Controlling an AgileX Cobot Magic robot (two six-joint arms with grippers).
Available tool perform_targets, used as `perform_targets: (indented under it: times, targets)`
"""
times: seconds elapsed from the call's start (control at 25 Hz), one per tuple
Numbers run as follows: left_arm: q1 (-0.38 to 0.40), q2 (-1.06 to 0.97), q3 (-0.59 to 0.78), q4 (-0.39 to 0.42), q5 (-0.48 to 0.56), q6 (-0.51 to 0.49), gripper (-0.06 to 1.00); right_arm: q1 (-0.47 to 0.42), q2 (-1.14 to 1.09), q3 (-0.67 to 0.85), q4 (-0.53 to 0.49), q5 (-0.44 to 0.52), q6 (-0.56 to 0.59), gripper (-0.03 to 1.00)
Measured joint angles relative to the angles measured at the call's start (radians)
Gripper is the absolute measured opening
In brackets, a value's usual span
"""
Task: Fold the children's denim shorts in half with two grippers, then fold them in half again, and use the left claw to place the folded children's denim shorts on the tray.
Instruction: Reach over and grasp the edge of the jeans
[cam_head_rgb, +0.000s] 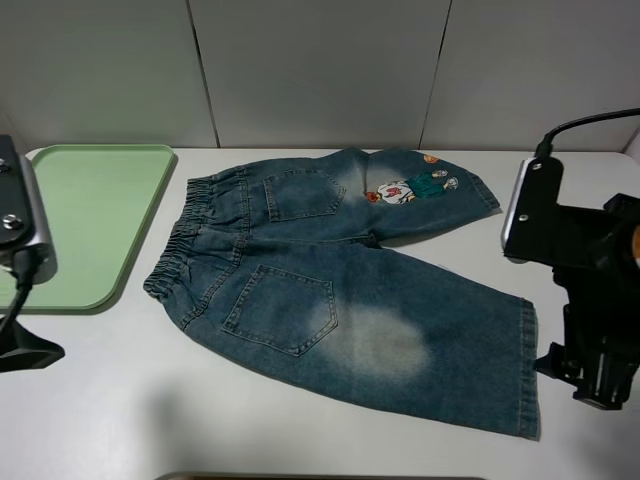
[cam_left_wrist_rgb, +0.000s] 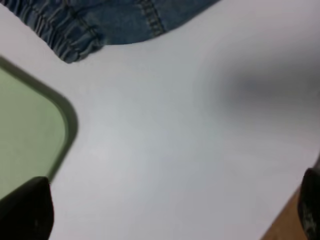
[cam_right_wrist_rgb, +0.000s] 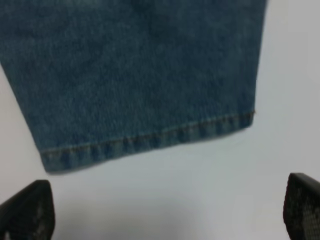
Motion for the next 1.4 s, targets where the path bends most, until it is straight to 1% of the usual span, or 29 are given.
perform_targets:
  times: [0.24, 0.36, 0.48, 0.64, 0.76, 0.88, 1.0, 1.28, 1.4]
  targets:
    - [0.000, 0.088, 0.000, 0.006, -0.072, 0.145, 0.98, 0.000, 0.117, 0.032, -0.008, -0.106, -0.003, 0.69]
    - [0.000, 0.132, 0.000, 0.007, -0.104, 0.189, 0.98, 0.000, 0.130, 0.064, -0.026, -0.142, -0.008, 0.69]
    - [0.000, 0.179, 0.000, 0.006, -0.120, 0.196, 0.98, 0.000, 0.134, 0.100, -0.056, -0.190, -0.023, 0.69]
    - [0.000, 0.252, 0.003, 0.000, -0.140, 0.200, 0.98, 0.000, 0.134, 0.123, -0.068, -0.257, -0.028, 0.69]
    - [0.000, 0.293, 0.007, 0.011, -0.171, 0.202, 0.98, 0.000, 0.134, 0.127, -0.071, -0.306, -0.026, 0.69]
    - [0.000, 0.325, 0.007, 0.014, -0.237, 0.202, 0.98, 0.000, 0.134, 0.151, -0.040, -0.372, -0.004, 0.69]
    - [0.000, 0.336, 0.010, 0.014, -0.300, 0.202, 0.98, 0.000, 0.134, 0.175, -0.022, -0.417, 0.000, 0.69]
    - [0.000, 0.336, 0.021, 0.014, -0.459, 0.221, 0.98, 0.000, 0.134, 0.239, -0.002, -0.448, 0.003, 0.69]
    - [0.000, 0.336, 0.024, 0.015, -0.517, 0.240, 0.98, 0.000, 0.134, 0.240, 0.009, -0.488, 0.005, 0.69]
